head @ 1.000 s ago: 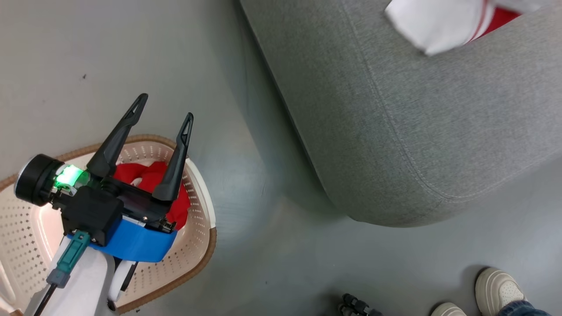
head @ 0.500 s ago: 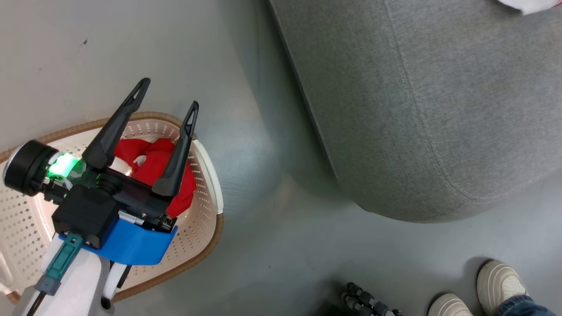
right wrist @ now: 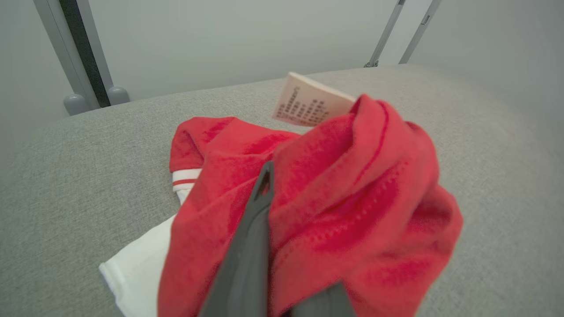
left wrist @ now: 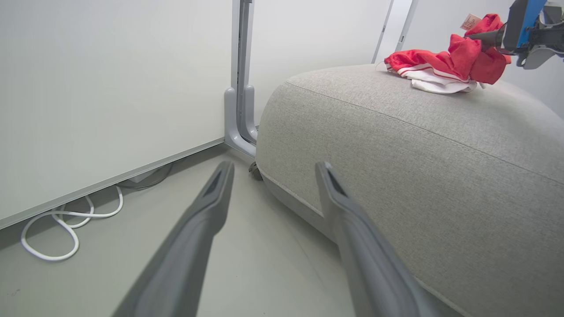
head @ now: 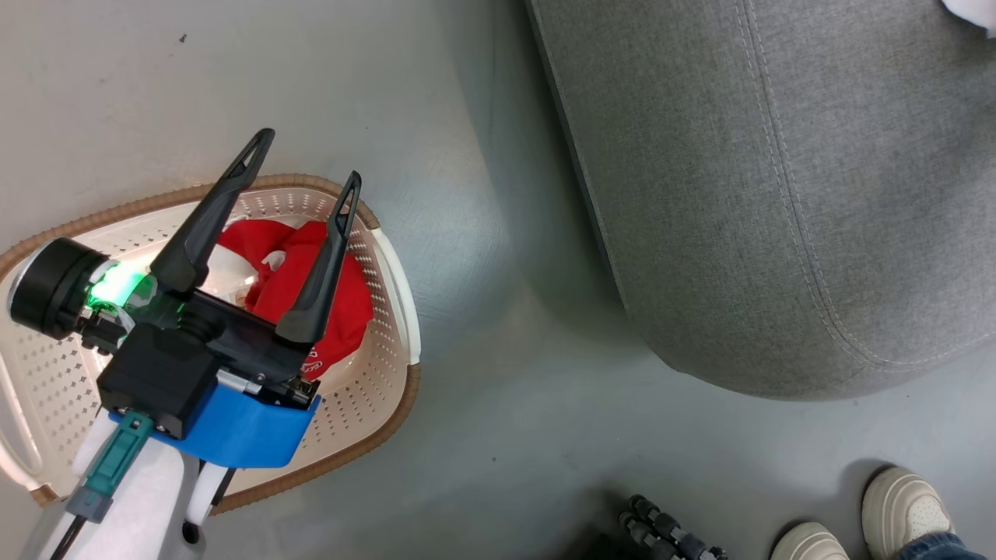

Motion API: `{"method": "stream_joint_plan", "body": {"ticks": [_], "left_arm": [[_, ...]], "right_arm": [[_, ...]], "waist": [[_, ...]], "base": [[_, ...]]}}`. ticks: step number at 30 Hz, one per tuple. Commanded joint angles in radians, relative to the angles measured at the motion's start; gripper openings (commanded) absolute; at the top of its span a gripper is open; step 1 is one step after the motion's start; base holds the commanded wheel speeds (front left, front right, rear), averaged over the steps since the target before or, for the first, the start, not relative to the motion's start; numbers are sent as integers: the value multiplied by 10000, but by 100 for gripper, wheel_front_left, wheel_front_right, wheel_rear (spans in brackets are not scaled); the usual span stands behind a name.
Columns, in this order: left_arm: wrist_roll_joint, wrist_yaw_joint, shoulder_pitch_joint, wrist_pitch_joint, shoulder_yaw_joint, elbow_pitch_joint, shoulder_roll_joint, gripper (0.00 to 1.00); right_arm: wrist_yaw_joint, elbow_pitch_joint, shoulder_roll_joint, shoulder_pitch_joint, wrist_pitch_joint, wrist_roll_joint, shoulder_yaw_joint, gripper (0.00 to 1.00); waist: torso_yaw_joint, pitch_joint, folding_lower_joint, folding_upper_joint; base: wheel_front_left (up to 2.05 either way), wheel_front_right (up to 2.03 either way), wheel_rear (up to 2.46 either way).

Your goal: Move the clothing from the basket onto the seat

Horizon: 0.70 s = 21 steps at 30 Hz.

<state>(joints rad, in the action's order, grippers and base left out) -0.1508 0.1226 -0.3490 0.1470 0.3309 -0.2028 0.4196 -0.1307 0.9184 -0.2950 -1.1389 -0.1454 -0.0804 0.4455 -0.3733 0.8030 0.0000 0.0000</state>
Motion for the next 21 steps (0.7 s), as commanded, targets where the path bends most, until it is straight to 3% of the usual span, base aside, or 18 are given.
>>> {"method": "stream_joint_plan", "body": {"ticks": [1, 21], "left_arm": [[5, -79, -144, 67, -2, -23, 17, 100], [-262, -156, -544, 848, 341, 1175, -567, 100]], "right_arm": [[-1, 97, -105, -136, -89, 120, -37, 100], [-1, 1182, -459, -224, -472, 662, 7, 100]], "waist": [[28, 2, 0, 0], [456, -952, 0, 0]], "base": [[0, 0, 0], [0, 0, 0]]}}
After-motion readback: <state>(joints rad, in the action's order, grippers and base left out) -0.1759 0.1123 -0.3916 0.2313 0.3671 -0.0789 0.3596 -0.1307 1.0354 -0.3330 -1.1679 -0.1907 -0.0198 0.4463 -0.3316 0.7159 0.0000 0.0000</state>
